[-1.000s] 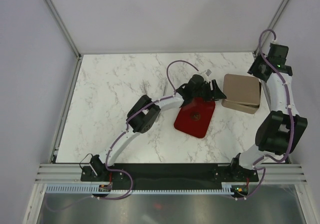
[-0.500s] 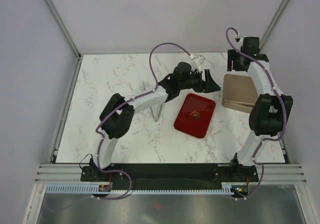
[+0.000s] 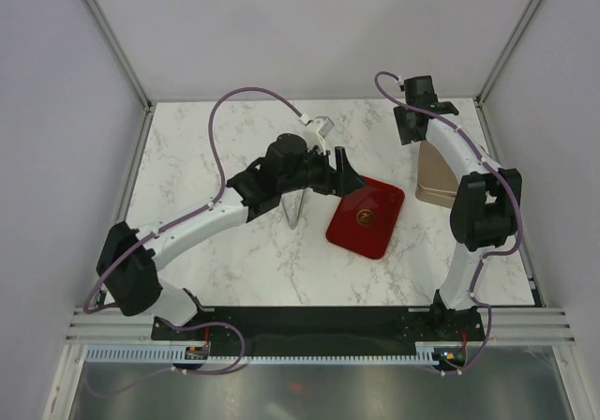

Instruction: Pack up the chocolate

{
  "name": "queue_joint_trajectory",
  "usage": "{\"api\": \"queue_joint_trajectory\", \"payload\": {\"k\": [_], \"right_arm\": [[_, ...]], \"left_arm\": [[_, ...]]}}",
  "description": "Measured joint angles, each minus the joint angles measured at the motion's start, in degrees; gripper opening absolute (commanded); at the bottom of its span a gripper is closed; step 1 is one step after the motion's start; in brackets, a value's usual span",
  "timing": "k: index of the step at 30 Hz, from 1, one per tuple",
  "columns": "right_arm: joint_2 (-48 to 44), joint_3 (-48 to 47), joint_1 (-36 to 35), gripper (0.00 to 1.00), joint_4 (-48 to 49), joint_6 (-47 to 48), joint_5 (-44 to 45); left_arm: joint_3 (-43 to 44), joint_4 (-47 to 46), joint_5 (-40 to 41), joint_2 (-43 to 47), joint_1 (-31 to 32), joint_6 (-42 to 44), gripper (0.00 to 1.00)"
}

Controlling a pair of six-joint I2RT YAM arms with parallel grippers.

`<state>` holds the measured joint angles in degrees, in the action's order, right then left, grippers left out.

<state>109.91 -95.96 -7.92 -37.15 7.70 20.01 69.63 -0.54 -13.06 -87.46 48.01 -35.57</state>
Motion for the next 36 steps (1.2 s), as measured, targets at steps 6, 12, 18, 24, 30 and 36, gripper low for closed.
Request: {"api": "queue_joint_trajectory", "payload": {"k": [6,12,18,24,30,36], "right_arm": [[0.0,2.8,0.44,0.7,0.24,-2.21,2.93],[0.87,4.48,0.55,0.68,0.5,-4.11,2.47],[1.92,5.84,0.55,0.65,0.46,-5.18,3.1],[2.8,5.95,0.55,0.64,0.48,-6.56,4.42],[3.93,5.95,0.55,0.62,0.44,-8.2,5.2],[5.01,5.95,0.55,0.6,0.2,-9.88,6.99]], "left_arm": [[-0.96,10.64,6.23,10.95,-0.02,6.6,0.84],[-5.42,13.99,11.19,17.77,-0.04,11.56,0.86],[-5.99,17.4,11.02,17.22,-0.02,13.35,0.87],[-5.99,19.41,11.61,18.51,-0.02,14.91,0.88],[-5.99,20.17,13.99,22.4,-0.02,16.26,0.88],[-6.08,20.17,16.15,24.61,-0.02,17.09,0.89]]}}
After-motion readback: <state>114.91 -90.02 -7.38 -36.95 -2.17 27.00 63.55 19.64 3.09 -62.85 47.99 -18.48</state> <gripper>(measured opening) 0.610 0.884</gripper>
